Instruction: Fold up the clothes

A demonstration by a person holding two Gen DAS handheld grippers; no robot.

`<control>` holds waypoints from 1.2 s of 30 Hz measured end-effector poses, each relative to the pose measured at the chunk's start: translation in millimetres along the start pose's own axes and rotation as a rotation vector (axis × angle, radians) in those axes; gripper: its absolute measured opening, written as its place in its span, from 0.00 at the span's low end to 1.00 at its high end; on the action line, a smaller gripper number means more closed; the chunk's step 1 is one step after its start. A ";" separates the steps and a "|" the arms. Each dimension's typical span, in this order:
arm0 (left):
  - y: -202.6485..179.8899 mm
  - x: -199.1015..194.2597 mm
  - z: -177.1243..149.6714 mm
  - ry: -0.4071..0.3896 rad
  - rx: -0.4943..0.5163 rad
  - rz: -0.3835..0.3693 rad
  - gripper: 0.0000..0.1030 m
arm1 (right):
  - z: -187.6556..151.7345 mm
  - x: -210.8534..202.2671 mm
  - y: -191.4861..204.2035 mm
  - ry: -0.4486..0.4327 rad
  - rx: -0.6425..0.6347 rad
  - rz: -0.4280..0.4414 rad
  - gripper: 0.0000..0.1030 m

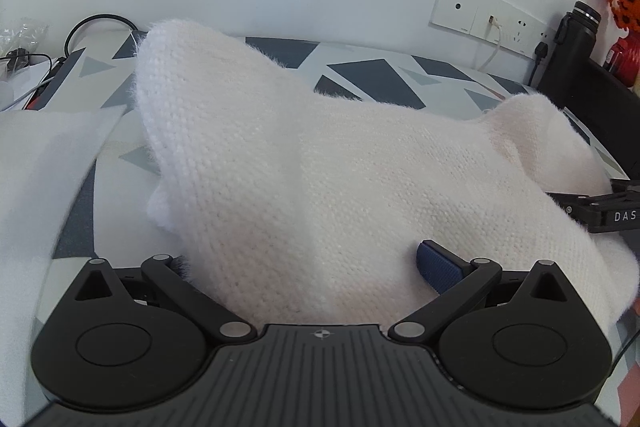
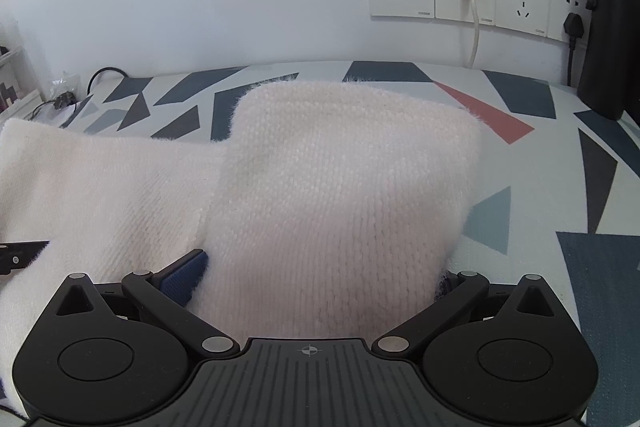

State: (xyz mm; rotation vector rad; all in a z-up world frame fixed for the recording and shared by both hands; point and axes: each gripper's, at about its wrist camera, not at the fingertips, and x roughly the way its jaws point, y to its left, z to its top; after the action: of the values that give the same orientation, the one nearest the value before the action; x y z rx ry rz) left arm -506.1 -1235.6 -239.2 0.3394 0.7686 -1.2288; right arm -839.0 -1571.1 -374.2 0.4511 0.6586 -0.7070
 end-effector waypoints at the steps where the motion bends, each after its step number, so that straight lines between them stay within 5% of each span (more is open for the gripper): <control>1: -1.3 -1.9 -1.6 0.003 0.003 -0.005 1.00 | -2.9 -2.9 0.3 0.002 -0.005 0.006 0.99; 11: -17.3 -33.3 -31.5 0.015 0.013 -0.016 1.00 | -39.2 -45.1 -0.6 0.014 -0.045 0.069 0.99; 20: -20.7 -23.8 -18.5 0.062 0.014 0.014 1.00 | -32.4 -39.1 6.1 0.029 -0.061 0.036 0.99; 36: -18.6 -19.0 -19.4 0.008 0.018 0.007 1.00 | -32.5 -39.5 1.6 0.018 -0.065 0.065 0.99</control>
State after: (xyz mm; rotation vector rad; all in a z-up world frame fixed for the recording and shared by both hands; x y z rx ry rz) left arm -532.6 -1216.2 -236.8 0.3620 0.7634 -1.2285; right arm -873.5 -1533.5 -370.0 0.4179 0.6791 -0.6190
